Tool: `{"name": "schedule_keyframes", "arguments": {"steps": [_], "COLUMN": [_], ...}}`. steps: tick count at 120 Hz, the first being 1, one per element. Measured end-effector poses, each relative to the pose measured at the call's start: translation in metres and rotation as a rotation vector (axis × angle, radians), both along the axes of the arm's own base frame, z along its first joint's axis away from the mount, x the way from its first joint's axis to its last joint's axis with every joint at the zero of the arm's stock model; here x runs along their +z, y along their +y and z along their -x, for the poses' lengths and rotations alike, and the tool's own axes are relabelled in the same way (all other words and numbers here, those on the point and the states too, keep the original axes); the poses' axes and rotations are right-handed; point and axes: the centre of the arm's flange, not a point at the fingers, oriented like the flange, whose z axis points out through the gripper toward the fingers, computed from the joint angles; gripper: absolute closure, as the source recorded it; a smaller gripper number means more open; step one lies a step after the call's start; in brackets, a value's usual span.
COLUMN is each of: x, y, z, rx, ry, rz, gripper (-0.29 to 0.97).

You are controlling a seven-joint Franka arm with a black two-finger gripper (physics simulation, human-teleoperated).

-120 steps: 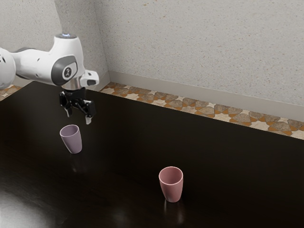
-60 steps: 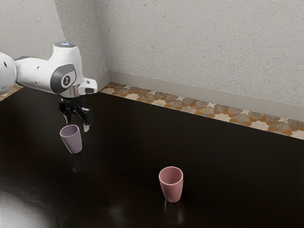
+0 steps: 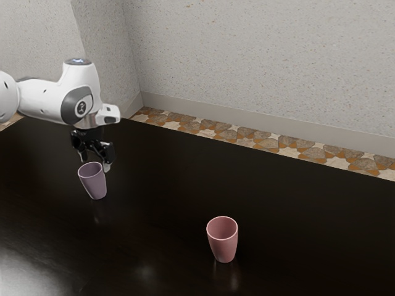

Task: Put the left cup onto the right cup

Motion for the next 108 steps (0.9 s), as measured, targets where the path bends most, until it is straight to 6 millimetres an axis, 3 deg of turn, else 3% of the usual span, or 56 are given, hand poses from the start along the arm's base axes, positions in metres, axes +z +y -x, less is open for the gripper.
{"name": "schedule_keyframes", "arguments": {"steps": [58,108], "x": [-0.026,-0.037], "y": [0.01,0.011], "z": [-0.001,-0.004], "rx": [0.008,0.011], "ry": [0.019,0.019], "rz": [-0.002,0.0], "gripper": [0.0,0.06]}}
